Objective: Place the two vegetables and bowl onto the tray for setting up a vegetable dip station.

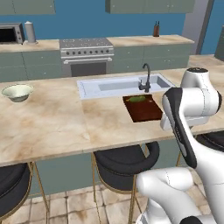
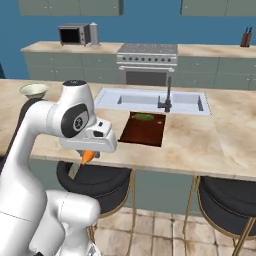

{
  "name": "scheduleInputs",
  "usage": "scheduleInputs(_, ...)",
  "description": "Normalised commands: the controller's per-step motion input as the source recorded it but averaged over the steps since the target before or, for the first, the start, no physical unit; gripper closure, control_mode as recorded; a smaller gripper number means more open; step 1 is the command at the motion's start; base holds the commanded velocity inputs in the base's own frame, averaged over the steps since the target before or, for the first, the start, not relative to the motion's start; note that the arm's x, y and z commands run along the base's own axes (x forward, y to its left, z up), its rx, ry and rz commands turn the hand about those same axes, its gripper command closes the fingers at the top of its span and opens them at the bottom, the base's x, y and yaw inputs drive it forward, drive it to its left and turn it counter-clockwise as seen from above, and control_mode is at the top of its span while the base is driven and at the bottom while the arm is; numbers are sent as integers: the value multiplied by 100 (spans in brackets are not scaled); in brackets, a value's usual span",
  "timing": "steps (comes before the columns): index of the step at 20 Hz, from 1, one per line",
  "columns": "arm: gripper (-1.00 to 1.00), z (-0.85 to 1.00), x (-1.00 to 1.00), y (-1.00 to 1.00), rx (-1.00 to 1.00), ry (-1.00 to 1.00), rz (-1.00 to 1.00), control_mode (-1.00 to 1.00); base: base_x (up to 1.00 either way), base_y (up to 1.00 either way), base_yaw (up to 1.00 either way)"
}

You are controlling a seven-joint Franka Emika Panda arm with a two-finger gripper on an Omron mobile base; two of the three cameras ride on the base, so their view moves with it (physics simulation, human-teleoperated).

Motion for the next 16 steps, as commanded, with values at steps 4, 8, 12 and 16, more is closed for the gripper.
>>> scheduleInputs(4,100,0,0,0,0,0,0,100,48,0,-7)
scheduleInputs(8,100,0,0,0,0,0,0,100,51,0,-3)
scheduleInputs(12,100,0,0,0,0,0,0,100,41,-4,0)
scheduleInputs(16,100,0,0,0,0,0,0,100,40,-7,5)
